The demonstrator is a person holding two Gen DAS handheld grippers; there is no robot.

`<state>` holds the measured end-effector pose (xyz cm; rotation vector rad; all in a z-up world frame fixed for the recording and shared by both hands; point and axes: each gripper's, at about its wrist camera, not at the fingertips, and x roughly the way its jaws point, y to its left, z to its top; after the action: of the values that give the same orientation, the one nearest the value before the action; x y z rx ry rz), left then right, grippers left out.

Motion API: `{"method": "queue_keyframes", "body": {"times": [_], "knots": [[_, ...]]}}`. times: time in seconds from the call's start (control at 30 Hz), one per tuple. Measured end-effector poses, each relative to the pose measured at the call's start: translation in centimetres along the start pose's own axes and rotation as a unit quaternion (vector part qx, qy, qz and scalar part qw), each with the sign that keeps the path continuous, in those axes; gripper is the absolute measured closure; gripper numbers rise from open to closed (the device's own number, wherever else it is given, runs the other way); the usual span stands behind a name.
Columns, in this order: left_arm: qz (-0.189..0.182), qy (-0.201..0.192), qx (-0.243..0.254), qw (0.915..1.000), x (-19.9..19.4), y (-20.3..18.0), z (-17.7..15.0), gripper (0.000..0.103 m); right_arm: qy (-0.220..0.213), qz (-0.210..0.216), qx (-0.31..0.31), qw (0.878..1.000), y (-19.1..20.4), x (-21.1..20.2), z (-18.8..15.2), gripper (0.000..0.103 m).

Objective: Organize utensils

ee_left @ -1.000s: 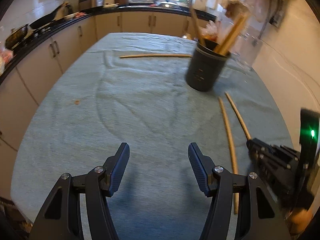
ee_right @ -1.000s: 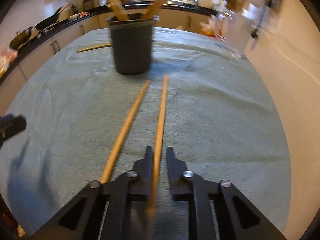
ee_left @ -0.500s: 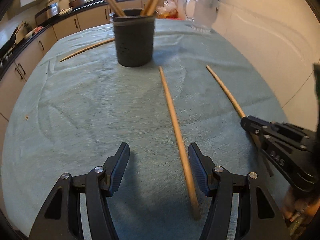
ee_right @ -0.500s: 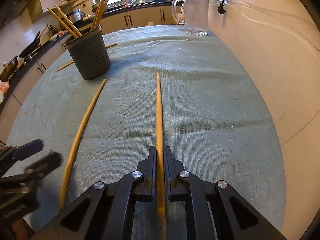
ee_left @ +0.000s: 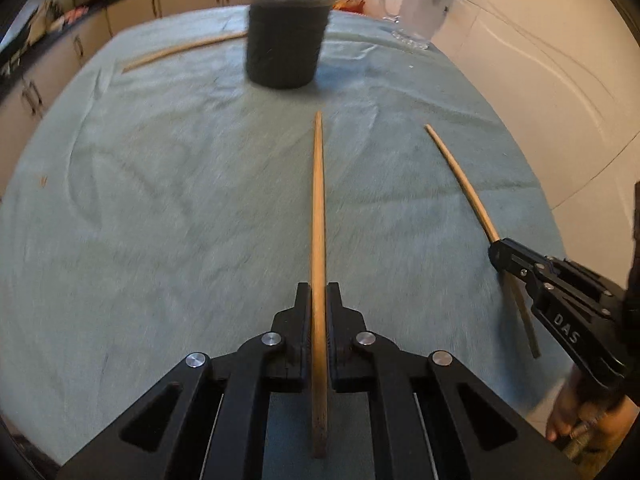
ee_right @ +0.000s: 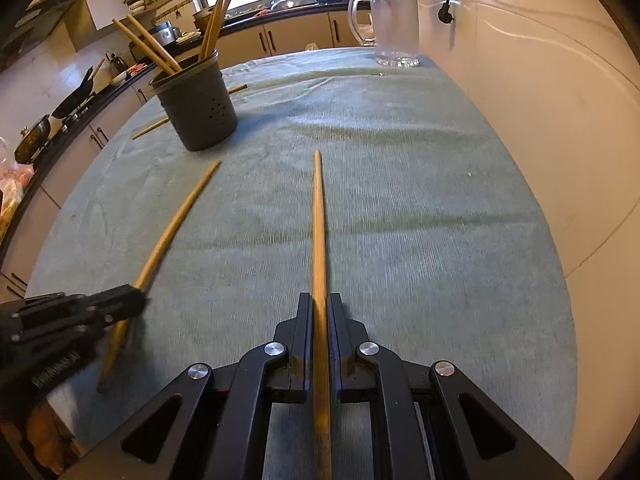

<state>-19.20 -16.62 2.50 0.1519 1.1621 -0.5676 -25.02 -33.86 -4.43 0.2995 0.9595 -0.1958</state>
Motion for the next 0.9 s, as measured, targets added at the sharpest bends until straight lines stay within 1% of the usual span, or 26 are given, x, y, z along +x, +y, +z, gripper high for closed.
{"method": "queue_keyframes", "body": {"times": [0.1, 0.2, 0.23, 0.27, 0.3, 0.33, 0.37, 0.43, 0.57, 0.7, 0.73, 0.77, 0.8, 0.83, 0.9], "knots": [[-0.018, 0.023, -0.005, 0.9995, -0.7, 0.7, -1.4, 0.096, 0.015, 0.002, -0.011, 1.0, -0.1, -0.9, -1.6, 0.095], [-0.03, 0.025, 0.003, 0.9992, -1.8, 1.0, -2.2, 0.096, 0.022, 0.008, -0.017, 1.0, -0.3, -1.8, -2.8, 0.092], [-0.035, 0.022, 0.005, 0.9991, -2.3, 1.0, -2.2, 0.095, 0.025, 0.016, -0.014, 0.999, -0.5, -2.0, -3.1, 0.083], [-0.038, 0.02, 0.006, 0.9991, -2.5, 1.1, -2.1, 0.091, 0.026, 0.02, -0.012, 0.999, -0.6, -2.2, -3.2, 0.073], [-0.039, 0.014, 0.008, 0.9991, -2.8, 1.1, -1.7, 0.088, 0.027, 0.023, -0.01, 0.999, -0.7, -2.2, -3.2, 0.069], [-0.037, 0.009, 0.008, 0.9992, -2.9, 1.1, -1.4, 0.078, 0.028, 0.023, -0.01, 0.999, -0.7, -2.2, -3.1, 0.067], [-0.033, 0.005, 0.007, 0.9994, -2.8, 1.2, -1.0, 0.071, 0.029, 0.022, -0.011, 0.999, -0.7, -2.1, -3.0, 0.067], [-0.017, -0.003, 0.006, 0.9998, -2.6, 1.3, 0.2, 0.071, 0.032, 0.014, -0.016, 0.999, -0.6, -1.7, -2.4, 0.067], [-0.008, -0.002, 0.021, 0.9997, -1.1, 0.9, 3.1, 0.071, 0.042, -0.002, -0.033, 0.999, -0.2, -0.6, -0.6, 0.067], [0.008, 0.018, 0.027, 0.9994, 1.4, 0.9, 5.5, 0.071, 0.045, -0.015, -0.054, 0.997, 0.3, 1.0, 1.8, 0.069], [0.007, 0.026, 0.028, 0.9993, 2.2, 0.8, 6.1, 0.071, 0.044, -0.016, -0.057, 0.997, 0.4, 1.3, 2.6, 0.071], [0.008, 0.028, 0.028, 0.9992, 2.7, 0.7, 6.4, 0.072, 0.048, -0.017, -0.059, 0.997, 0.5, 1.7, 3.4, 0.077], [0.009, 0.032, 0.03, 0.999, 3.3, 0.6, 6.9, 0.073, 0.053, -0.015, -0.058, 0.997, 0.5, 2.3, 4.2, 0.08], [0.014, 0.026, 0.037, 0.9989, 3.6, 0.3, 7.3, 0.073, 0.061, -0.011, -0.054, 0.997, 0.4, 3.0, 4.9, 0.082], [0.019, 0.027, 0.043, 0.9985, 3.9, 0.0, 8.0, 0.073, 0.065, -0.008, -0.051, 0.997, 0.2, 4.1, 6.2, 0.083]]}}
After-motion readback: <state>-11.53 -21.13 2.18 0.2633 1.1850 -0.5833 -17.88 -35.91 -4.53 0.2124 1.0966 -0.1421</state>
